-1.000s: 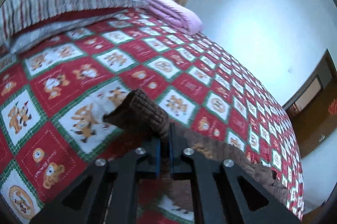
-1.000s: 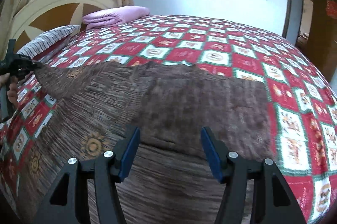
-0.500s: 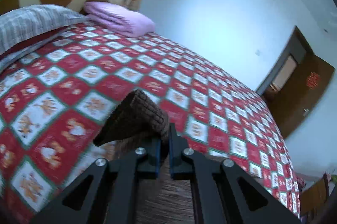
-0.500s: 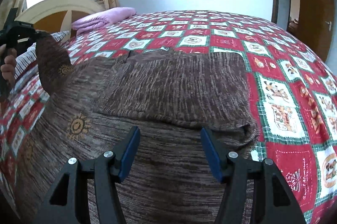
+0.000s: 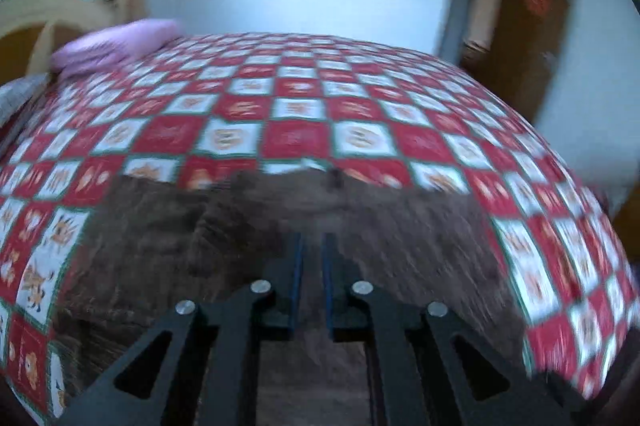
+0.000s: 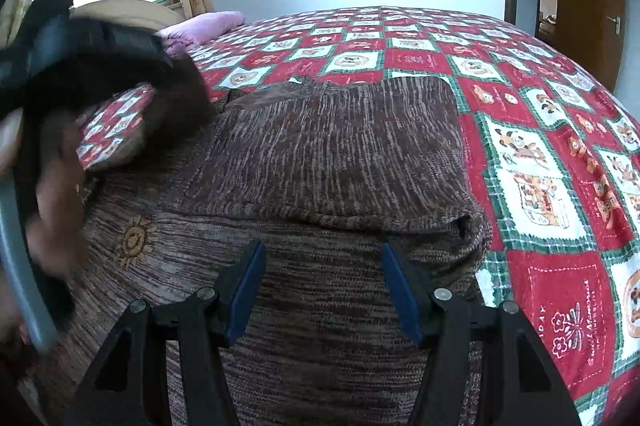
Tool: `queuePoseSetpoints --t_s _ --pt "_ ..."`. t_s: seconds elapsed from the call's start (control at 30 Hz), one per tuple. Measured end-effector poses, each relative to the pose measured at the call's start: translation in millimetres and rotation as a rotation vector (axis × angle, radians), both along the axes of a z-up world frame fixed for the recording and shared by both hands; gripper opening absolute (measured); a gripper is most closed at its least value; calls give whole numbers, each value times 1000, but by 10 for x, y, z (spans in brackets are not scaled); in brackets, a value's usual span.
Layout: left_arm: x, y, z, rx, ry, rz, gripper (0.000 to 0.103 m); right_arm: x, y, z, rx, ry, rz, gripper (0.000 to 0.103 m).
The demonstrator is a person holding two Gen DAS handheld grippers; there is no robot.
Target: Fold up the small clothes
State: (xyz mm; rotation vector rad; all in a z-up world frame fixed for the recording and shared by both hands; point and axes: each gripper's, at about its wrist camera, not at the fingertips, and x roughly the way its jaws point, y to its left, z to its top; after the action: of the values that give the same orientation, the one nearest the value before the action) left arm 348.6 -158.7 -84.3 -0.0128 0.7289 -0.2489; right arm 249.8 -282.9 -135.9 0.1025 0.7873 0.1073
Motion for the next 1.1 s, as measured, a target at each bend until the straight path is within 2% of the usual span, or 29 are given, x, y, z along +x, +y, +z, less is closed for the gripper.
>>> queuePoseSetpoints --t_s 0.03,0.07,0.1,0.13,0.2,0.3,0.37,0.47,0.53,0.67,0.73,0.83,0.93,0.97,1.03,1.07,1.1 --pt "-103 -36 26 20 -22 -33 37 0 -12 -2 8 1 0 61" --pt "-222 -39 74 37 -53 -58 46 -2 -17 -5 12 1 0 61" --pt "-334 0 129 51 -96 -78 62 -2 -22 -8 15 2 1 61" --pt "-405 26 161 65 -131 -82 73 0 -25 -12 15 2 1 61" --pt "-502 247 214 120 -196 -65 75 5 -34 -13 17 2 2 61" --pt "-339 628 135 259 -224 35 76 6 -45 -9 30 0 2 61" --pt "-107 1036 -25 369 -180 157 76 -11 -67 0 47 -6 3 61" --pt "186 1559 -272 444 -81 266 76 -59 -83 75 68 -34 -3 61" --pt "258 1770 -388 441 -38 300 76 -45 -36 165 95 -46 13 61" --pt "376 1930 -677 370 95 285 76 216 345 348 91 -40 125 61" --pt "360 1909 -691 366 91 281 76 400 537 371 42 -27 164 61" --pt "316 1912 -723 357 78 285 77 775 832 321 -84 3 181 61" --pt "286 1968 -723 334 76 294 80 1086 1111 204 -145 67 237 61" --pt "283 1984 -724 322 79 294 80 1173 1243 161 -208 80 257 61" --pt "294 2011 -724 301 84 296 82 1290 1298 154 -309 56 212 61" --pt "294 2031 -725 285 87 298 82 1413 1121 198 -294 58 89 61" --pt "312 2057 -722 273 91 299 84 1478 906 247 -226 63 -11 61"
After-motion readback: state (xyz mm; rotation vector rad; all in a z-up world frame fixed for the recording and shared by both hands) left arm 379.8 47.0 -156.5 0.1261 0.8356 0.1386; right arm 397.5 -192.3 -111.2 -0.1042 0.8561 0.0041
